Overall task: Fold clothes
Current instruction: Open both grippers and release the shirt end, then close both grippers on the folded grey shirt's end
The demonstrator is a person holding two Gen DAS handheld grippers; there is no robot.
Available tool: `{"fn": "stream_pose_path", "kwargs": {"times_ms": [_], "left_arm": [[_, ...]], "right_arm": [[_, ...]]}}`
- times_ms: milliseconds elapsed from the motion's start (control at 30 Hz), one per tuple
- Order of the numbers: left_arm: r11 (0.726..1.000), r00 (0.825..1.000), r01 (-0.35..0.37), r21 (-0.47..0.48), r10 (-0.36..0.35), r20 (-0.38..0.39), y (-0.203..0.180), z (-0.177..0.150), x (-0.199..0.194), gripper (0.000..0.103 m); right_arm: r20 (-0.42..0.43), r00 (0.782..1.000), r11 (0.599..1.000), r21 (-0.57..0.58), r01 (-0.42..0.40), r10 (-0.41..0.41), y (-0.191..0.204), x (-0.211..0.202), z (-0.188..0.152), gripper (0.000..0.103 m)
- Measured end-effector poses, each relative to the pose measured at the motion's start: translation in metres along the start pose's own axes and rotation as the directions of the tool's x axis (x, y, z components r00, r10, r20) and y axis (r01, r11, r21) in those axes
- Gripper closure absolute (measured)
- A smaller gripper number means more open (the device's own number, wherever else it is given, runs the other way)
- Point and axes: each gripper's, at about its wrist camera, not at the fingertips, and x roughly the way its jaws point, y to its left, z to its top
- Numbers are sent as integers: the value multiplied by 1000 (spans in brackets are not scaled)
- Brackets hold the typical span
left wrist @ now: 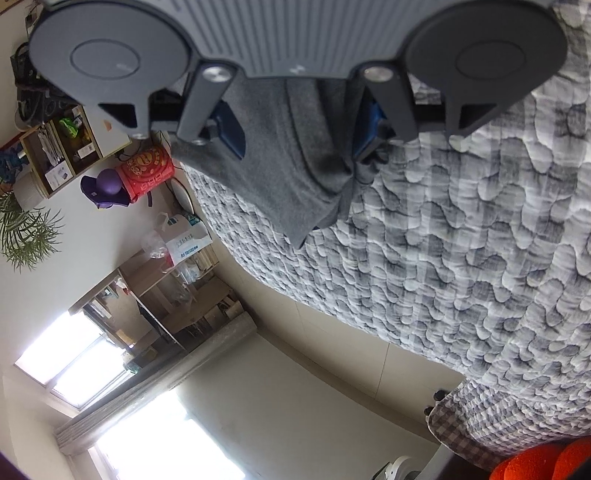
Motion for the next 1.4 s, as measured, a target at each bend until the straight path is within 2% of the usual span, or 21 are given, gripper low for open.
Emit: {"fn": "stream_pose_path", "kwargs": {"times_ms": [67,200,300,467,567,667,800,833,900,1033,1100,1267,1367,1400], "left_arm": [[1000,1000,8,-8,-8,-17,3,1,-1,39],[1000,997,9,-21,-11,-81,12,3,-2,37],[999,992,32,-41,-37,-117,17,3,-2,36],[999,995,34,-32,-36,-91,15,-4,-1,36],[999,999,1,36,1,-41,3,-14,-1,38],[996,999,-47,81,47,-2,-5,-21,-2,48],[999,999,-42,15,42,32,-3,-17,-12,84],[999,999,-35,-13,36,38,-3,-15,-17,84],[999,998,-27,-40,29,53,-5,-13,-29,85],[999,997,-11,-35,14,70,-14,-13,-45,85],[999,998,-5,-40,7,58,-14,-14,-46,85],[998,999,-51,-40,51,-17,-8,-23,-31,83],[997,997,-70,-28,69,-35,-5,-24,-28,67],[997,997,-66,-43,64,-40,-4,-22,-28,53]], "right_arm": [[-4,1000,1000,21,-16,16,-4,0,0,77],[6,1000,999,35,-14,14,-3,-8,-4,61],[-2,1000,1000,10,-13,13,0,-14,-8,55],[-15,1000,1000,-18,-12,12,5,-6,-15,53],[-4,1000,998,-59,-11,11,10,-2,-18,56],[5,1000,998,-70,7,-7,14,0,-18,63],[13,1000,999,-40,1,0,16,-4,-15,71],[12,1000,999,-30,-12,13,17,-6,-14,73],[9,999,999,-25,-37,38,21,-10,-12,73],[14,998,997,-44,-59,60,31,-16,-9,73],[11,999,998,-42,-41,41,31,-13,-7,73],[-9,999,998,-57,31,-32,26,-1,-9,73],[-8,999,997,-61,48,-48,23,0,-10,66],[-5,999,997,-60,53,-53,22,-1,-10,61]]}}
